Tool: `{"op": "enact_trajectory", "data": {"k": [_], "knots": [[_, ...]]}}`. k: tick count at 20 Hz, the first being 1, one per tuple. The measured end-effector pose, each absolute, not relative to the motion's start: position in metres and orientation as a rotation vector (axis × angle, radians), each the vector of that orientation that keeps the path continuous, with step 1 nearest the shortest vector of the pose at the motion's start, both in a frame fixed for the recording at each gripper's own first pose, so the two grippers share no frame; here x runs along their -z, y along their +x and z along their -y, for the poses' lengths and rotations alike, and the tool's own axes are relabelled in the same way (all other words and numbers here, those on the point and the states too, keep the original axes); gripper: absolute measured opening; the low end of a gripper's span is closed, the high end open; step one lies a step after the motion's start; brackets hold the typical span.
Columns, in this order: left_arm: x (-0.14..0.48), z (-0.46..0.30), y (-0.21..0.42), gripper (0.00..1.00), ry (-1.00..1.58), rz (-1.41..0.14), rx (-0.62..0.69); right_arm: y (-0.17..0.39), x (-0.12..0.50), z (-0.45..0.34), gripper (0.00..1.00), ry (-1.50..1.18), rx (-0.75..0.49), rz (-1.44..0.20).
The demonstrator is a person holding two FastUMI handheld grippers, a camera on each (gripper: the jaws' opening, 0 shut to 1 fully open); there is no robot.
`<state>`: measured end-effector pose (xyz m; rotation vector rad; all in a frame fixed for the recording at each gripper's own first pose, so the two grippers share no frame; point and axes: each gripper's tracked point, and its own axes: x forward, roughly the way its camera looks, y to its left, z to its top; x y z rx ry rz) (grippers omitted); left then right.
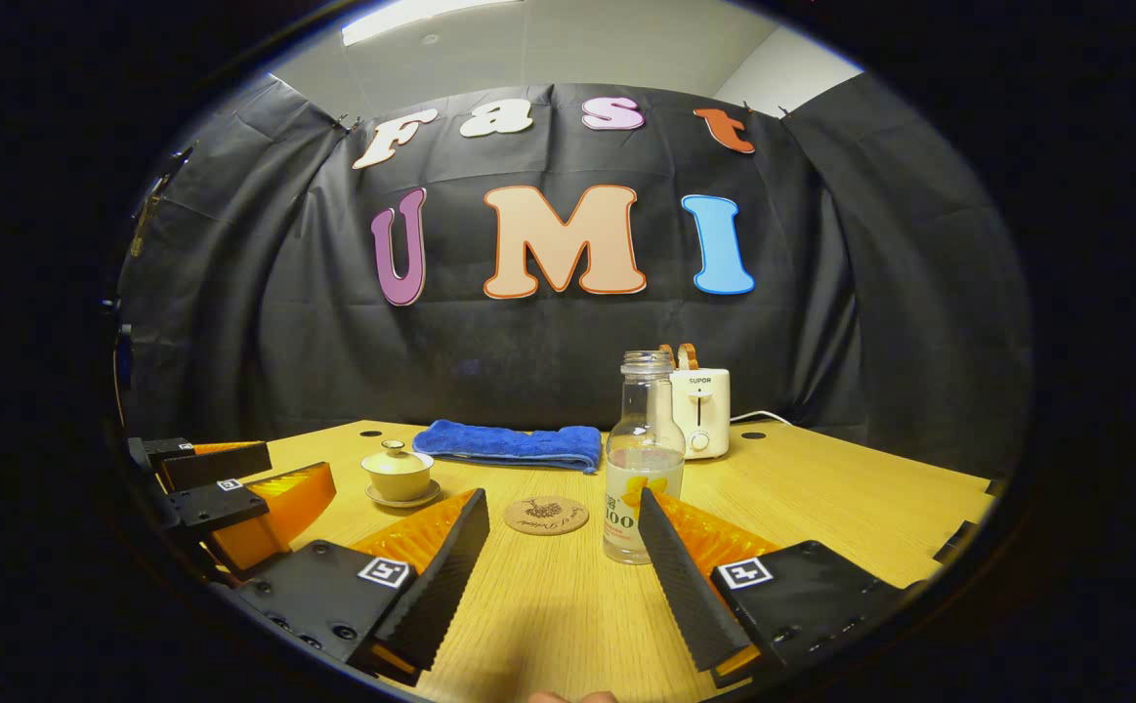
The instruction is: Open the teacup lid with one hand, grasp the water bottle and pour water into the teacup with the other hand; after pouring, place the water bottle on the coaster and then close the teacup lid.
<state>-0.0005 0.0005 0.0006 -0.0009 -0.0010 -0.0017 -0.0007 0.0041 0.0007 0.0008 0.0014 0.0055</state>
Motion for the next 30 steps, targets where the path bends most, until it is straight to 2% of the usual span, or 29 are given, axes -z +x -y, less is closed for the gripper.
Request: {"op": "enact_trajectory", "data": {"k": [7,17,20,22,24,25,26,30], "knots": [[-0.001,-0.001,-0.001,0.94,-0.001,0.000,0.002,0.000,-0.001,-0.004,0.99,0.000,-0.005,-0.001],[-0.001,0.001,0.014,0.94,0.002,0.008,0.025,0.000,-0.001,-0.004,0.95,0.000,-0.005,-0.002],[-0.002,-0.002,0.037,0.95,0.004,0.013,0.021,0.002,0.000,-0.002,0.97,0.000,-0.008,-0.002],[0.000,-0.006,0.058,0.95,0.004,0.007,0.016,0.006,-0.001,0.009,0.99,-0.002,0.011,0.000],[0.002,-0.009,0.082,0.95,0.004,-0.003,0.009,0.014,-0.001,0.026,0.96,-0.002,0.041,0.000],[0.002,-0.011,0.094,0.95,0.006,-0.004,0.001,0.019,-0.001,0.036,0.99,-0.002,0.061,0.001],[0.001,-0.012,0.109,0.95,0.007,-0.001,-0.003,0.024,-0.001,0.046,0.98,-0.003,0.079,0.000],[0.021,-0.017,0.172,0.95,0.058,-0.108,-0.038,0.041,-0.002,0.100,0.97,-0.007,0.178,0.006]]}}
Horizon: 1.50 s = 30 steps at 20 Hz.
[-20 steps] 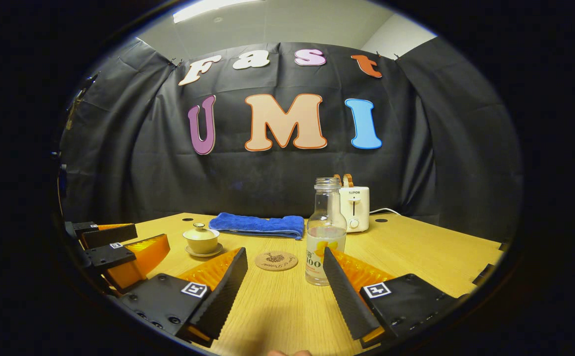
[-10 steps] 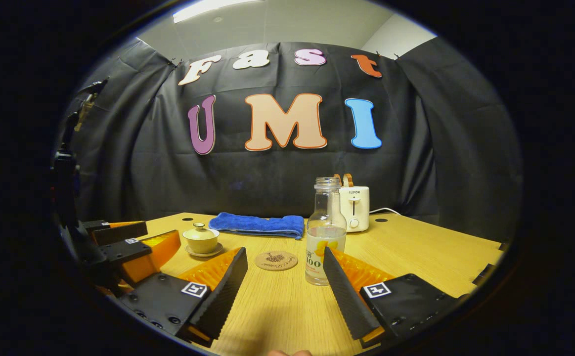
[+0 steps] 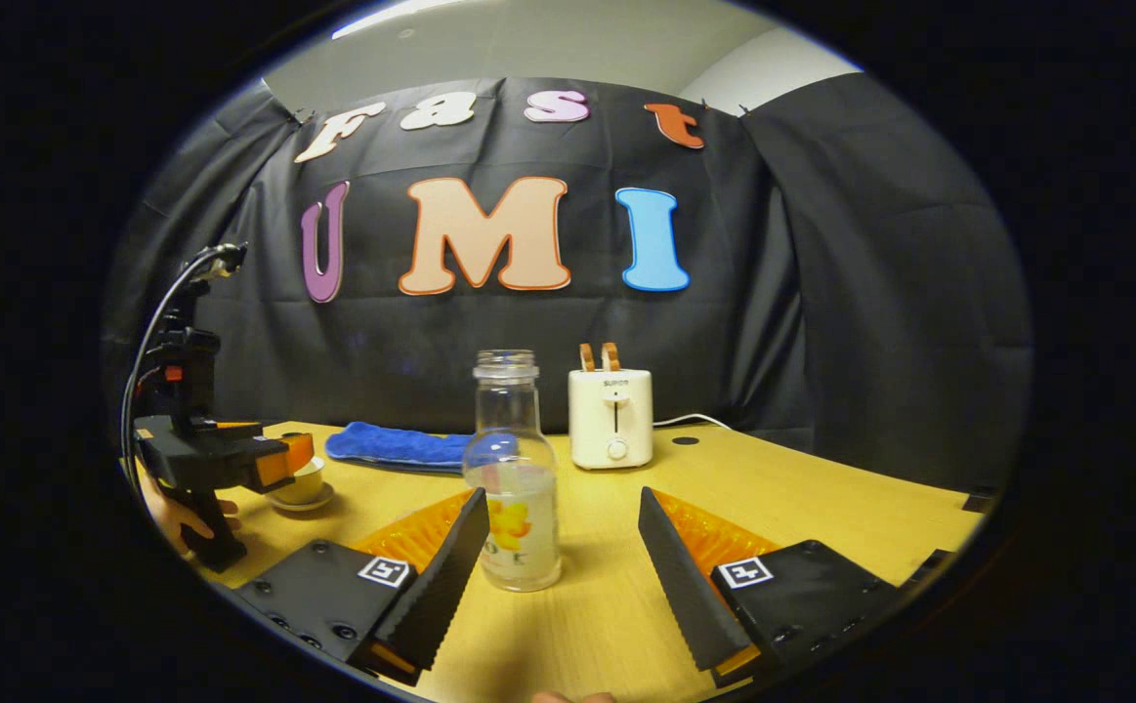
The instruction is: Open the teacup lid with one hand, grasp the water bottle and pour water into the teacup with the other hand; after pouring, place the water bottle on the coaster and then close the teacup lid.
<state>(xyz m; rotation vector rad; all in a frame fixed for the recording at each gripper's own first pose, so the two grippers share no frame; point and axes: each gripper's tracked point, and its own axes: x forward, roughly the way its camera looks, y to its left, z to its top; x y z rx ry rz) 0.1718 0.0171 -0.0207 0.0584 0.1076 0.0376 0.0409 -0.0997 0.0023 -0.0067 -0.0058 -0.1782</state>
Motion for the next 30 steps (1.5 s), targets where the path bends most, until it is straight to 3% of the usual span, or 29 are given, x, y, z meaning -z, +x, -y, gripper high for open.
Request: {"op": "enact_trajectory", "data": {"k": [9,11,13,15,17,18,20,30], "knots": [[0.023,-0.020,0.193,0.95,0.137,-0.144,-0.069,0.042,-0.002,0.104,0.97,-0.008,0.178,0.009],[0.026,-0.018,0.193,0.80,0.141,-0.154,-0.056,0.043,-0.003,0.104,0.97,-0.008,0.178,0.009],[0.027,-0.018,0.194,0.55,0.148,-0.160,-0.056,0.043,-0.002,0.105,0.97,-0.008,0.176,0.008],[0.029,-0.016,0.195,0.55,0.155,-0.173,-0.048,0.043,-0.002,0.105,0.95,-0.008,0.175,0.008],[0.027,-0.020,0.193,0.48,0.148,-0.168,-0.056,0.043,-0.002,0.105,0.95,-0.008,0.175,0.008],[0.026,-0.020,0.192,0.38,0.143,-0.162,-0.056,0.043,-0.002,0.105,0.95,-0.008,0.175,0.009],[0.026,-0.019,0.193,0.31,0.136,-0.158,-0.051,0.043,-0.001,0.105,0.95,-0.008,0.174,0.009],[0.012,-0.024,0.182,0.29,0.038,-0.059,-0.039,0.043,-0.002,0.106,0.97,-0.008,0.173,0.009]]}}
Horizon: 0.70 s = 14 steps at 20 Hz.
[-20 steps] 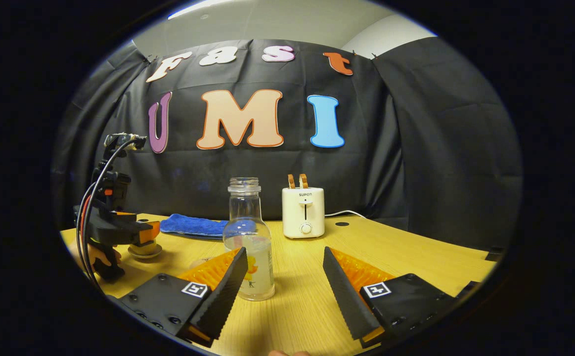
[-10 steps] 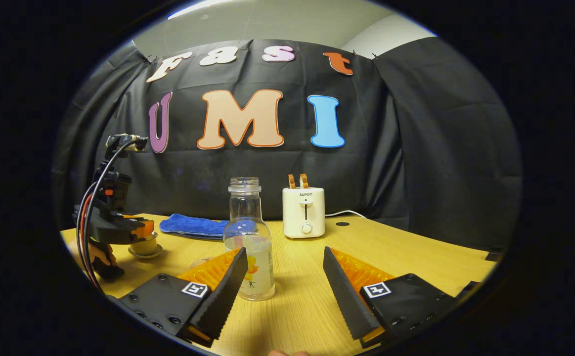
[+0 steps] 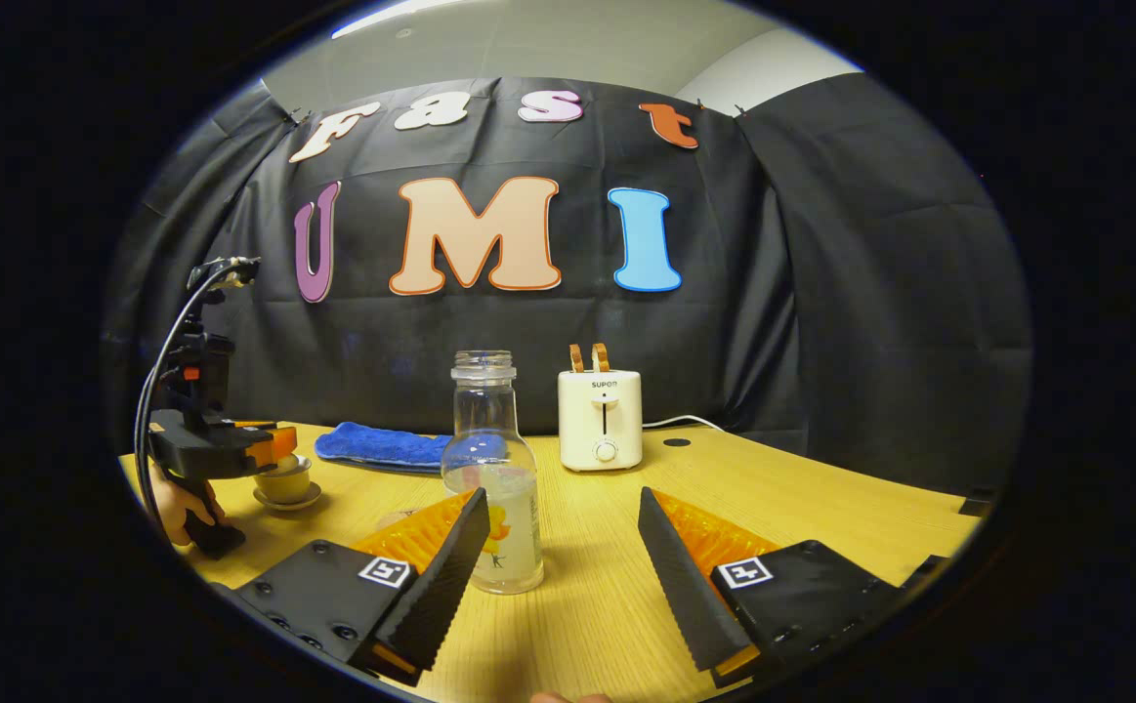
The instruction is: Open the teacup lid with one hand, grasp the water bottle and pour water into the teacup with the other hand; after pouring, place the water bottle on the coaster and then close the teacup lid.
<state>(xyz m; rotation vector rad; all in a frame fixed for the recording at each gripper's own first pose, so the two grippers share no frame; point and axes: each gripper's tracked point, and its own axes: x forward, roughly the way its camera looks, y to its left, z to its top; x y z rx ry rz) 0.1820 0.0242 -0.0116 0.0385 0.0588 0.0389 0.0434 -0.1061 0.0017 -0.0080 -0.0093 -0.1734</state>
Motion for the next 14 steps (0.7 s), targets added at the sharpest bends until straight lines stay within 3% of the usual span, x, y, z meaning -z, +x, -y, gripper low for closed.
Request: {"op": "enact_trajectory", "data": {"k": [10,14], "knots": [[0.004,-0.038,0.178,0.22,0.001,-0.002,-0.080,0.044,-0.001,0.107,0.97,-0.009,0.173,0.010],[0.004,-0.028,0.169,0.23,-0.004,-0.008,-0.025,0.044,-0.002,0.106,0.95,-0.009,0.168,0.009]]}}
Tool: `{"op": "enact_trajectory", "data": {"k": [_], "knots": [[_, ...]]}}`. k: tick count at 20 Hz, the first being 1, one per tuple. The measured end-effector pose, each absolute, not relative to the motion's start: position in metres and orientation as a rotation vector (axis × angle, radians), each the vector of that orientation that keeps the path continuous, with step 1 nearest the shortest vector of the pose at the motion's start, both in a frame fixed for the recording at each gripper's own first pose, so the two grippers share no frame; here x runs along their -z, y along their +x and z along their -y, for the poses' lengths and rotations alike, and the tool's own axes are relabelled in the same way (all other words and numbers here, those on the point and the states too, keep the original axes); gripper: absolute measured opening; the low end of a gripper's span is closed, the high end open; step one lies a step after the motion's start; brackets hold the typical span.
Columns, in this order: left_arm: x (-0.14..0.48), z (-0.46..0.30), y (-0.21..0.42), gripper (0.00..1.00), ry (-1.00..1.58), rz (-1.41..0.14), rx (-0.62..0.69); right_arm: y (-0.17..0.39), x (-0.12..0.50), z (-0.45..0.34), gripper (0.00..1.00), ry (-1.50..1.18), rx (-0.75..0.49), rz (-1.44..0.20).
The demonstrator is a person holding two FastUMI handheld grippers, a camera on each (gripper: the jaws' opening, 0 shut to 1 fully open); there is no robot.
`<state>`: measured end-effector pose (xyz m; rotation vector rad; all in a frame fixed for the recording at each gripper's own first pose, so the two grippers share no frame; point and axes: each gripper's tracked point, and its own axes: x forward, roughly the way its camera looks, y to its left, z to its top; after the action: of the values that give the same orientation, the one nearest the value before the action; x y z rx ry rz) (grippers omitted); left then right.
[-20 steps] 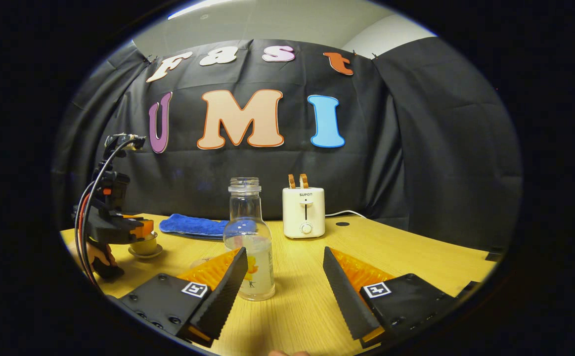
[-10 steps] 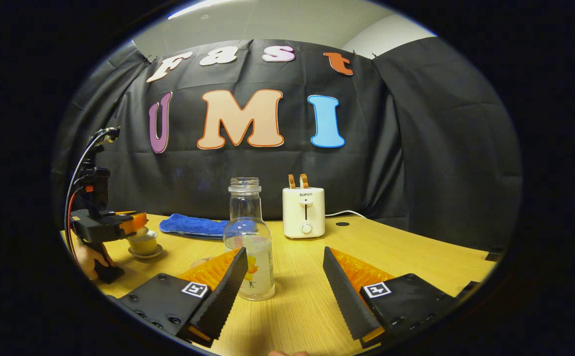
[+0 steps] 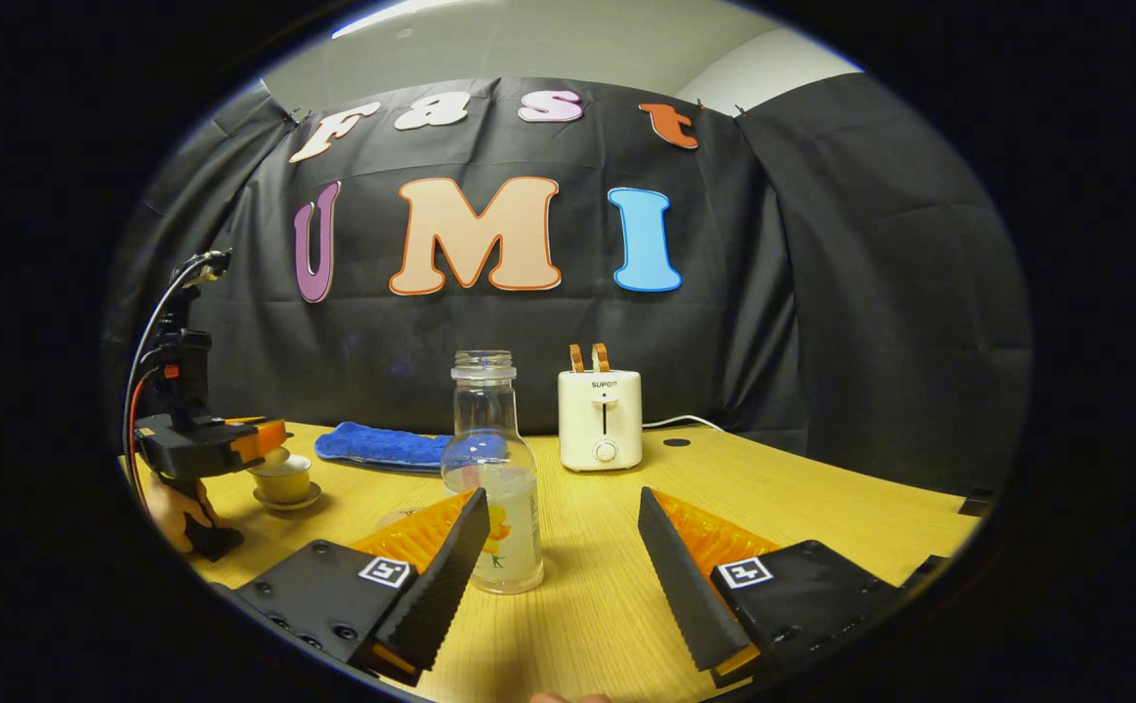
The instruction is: Open the teacup lid with one hand, grasp the water bottle and pour water into the teacup with the other hand; after pouring, place the water bottle on the coaster and then close the teacup lid.
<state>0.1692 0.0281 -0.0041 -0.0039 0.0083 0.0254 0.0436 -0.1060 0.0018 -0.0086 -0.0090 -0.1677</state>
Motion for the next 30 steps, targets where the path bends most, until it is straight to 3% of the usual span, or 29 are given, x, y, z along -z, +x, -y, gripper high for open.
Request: {"op": "enact_trajectory", "data": {"k": [7,13,20,23,24,26,30], "knots": [[0.003,-0.047,0.095,0.22,-0.006,-0.002,0.028,0.043,-0.002,0.104,0.95,-0.008,0.154,0.008],[0.001,-0.070,0.038,0.22,-0.002,0.004,-0.002,0.044,-0.002,0.101,0.97,-0.008,0.133,0.007],[0.001,-0.072,0.032,0.22,0.000,0.001,-0.010,0.052,0.000,0.078,0.95,-0.003,0.020,-0.003],[0.001,-0.072,0.032,0.22,-0.001,0.000,-0.011,0.069,0.001,0.071,0.99,0.000,-0.018,-0.006],[0.003,-0.074,0.032,0.22,-0.001,-0.003,-0.019,0.079,0.001,0.067,0.94,0.000,-0.031,-0.006],[0.002,-0.072,0.032,0.22,-0.001,0.000,-0.018,0.096,0.004,0.057,0.94,0.001,-0.062,-0.011],[0.002,-0.074,0.031,0.22,-0.002,-0.001,-0.026,0.123,0.003,0.059,0.97,-0.001,-0.033,-0.008]]}}
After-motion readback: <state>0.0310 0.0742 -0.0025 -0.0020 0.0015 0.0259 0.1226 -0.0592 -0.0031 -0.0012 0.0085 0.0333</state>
